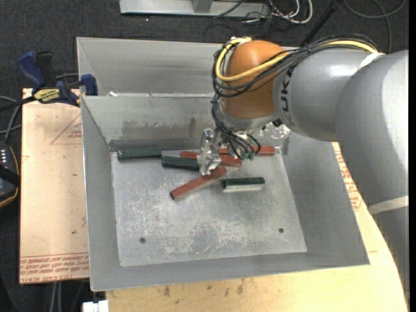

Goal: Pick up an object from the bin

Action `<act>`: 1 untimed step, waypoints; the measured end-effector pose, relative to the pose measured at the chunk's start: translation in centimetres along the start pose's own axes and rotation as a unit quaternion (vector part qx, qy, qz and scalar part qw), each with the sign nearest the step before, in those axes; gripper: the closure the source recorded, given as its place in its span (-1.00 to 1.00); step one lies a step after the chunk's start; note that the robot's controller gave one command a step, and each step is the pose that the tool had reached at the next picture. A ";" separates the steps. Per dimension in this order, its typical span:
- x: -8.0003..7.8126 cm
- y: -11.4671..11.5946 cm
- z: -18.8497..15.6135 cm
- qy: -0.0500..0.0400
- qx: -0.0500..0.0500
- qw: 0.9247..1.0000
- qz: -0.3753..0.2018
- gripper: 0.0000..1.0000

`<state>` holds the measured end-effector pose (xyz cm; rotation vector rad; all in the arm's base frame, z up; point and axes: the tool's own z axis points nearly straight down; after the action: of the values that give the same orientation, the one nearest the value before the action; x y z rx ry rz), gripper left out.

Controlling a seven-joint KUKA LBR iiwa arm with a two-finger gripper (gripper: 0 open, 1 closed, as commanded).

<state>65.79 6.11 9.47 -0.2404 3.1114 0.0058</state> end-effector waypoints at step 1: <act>0.8 -0.1 -4.6 0.011 0.001 1.000 -0.002 1.00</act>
Offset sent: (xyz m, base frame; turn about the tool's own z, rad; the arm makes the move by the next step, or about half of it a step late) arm -0.0041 0.0064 0.0168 -0.0163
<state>64.94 5.91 14.06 -0.2496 3.1321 0.0016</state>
